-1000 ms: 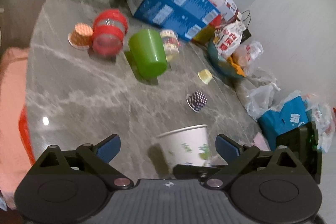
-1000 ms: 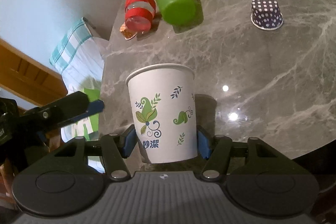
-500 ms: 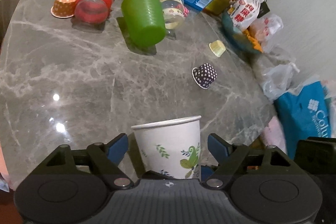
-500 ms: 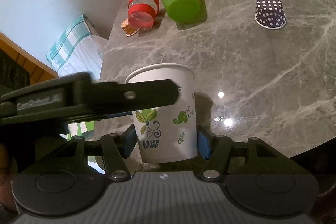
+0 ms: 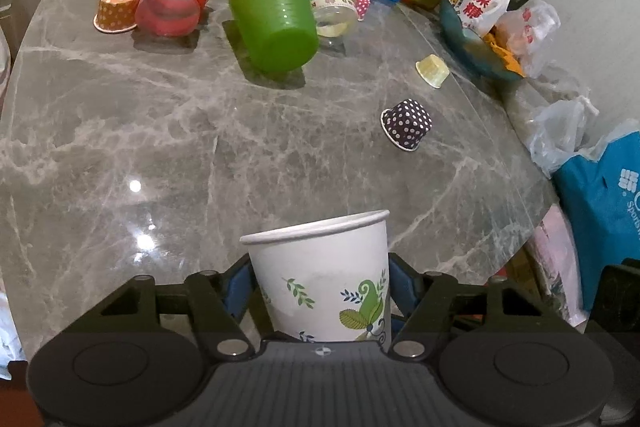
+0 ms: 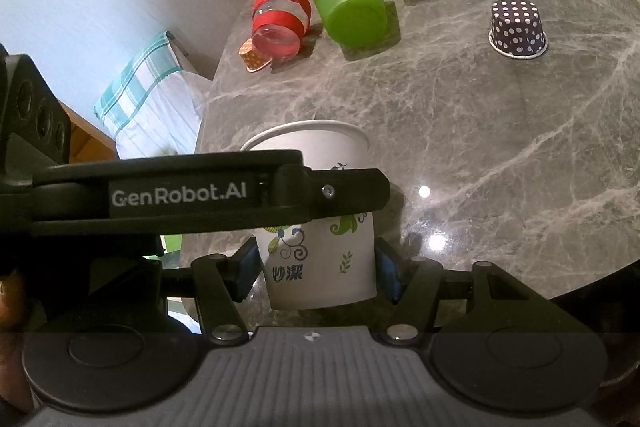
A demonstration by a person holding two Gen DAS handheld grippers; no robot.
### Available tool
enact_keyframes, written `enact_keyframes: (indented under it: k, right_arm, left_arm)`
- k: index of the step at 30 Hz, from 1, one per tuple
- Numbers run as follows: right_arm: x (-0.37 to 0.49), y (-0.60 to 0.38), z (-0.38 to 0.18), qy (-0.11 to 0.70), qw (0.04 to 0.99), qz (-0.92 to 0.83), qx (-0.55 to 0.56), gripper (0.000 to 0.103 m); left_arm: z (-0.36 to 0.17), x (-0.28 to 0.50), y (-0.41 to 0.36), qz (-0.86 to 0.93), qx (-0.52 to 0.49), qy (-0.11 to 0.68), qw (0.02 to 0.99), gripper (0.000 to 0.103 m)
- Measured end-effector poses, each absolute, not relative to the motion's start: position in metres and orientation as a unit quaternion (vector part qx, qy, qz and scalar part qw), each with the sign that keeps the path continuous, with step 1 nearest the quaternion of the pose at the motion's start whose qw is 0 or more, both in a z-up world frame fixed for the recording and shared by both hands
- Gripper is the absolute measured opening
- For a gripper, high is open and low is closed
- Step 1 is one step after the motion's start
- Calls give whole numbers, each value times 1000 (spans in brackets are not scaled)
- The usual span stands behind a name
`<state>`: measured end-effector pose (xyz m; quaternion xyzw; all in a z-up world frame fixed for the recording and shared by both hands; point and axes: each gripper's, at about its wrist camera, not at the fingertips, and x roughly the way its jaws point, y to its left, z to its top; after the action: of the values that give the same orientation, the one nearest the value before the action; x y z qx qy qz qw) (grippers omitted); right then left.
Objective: Flip cup upright
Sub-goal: 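Rotate the cup upright in the left gripper while the right gripper releases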
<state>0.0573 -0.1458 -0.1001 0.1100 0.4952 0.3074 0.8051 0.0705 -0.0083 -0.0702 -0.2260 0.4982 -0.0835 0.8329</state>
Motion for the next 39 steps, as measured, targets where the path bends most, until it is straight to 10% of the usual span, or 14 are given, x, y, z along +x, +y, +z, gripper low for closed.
enact_keyframes:
  k: [4,8,13,27,39]
  right_arm:
    - [54,-146,-99,492,807,311,100,61]
    - [46,-158,-95,478,818,306,97,91]
    - [26,-196,-89,442,839,295,114,99]
    - [12,-265,-103,358,854,275,258,101]
    - [6,-288,-117,328,856,280,284,101]
  left_arm:
    - [-73,71,-12,-82,-215,502,833,68]
    - [-73,69,-13,-82,-214,499,836,68]
    - [-72,65,-15,-84,-211,489,842,68]
    - [-57,60,-28,-94,-178,456,867,67]
    - [-8,34,-46,-66,-89,271,956,68]
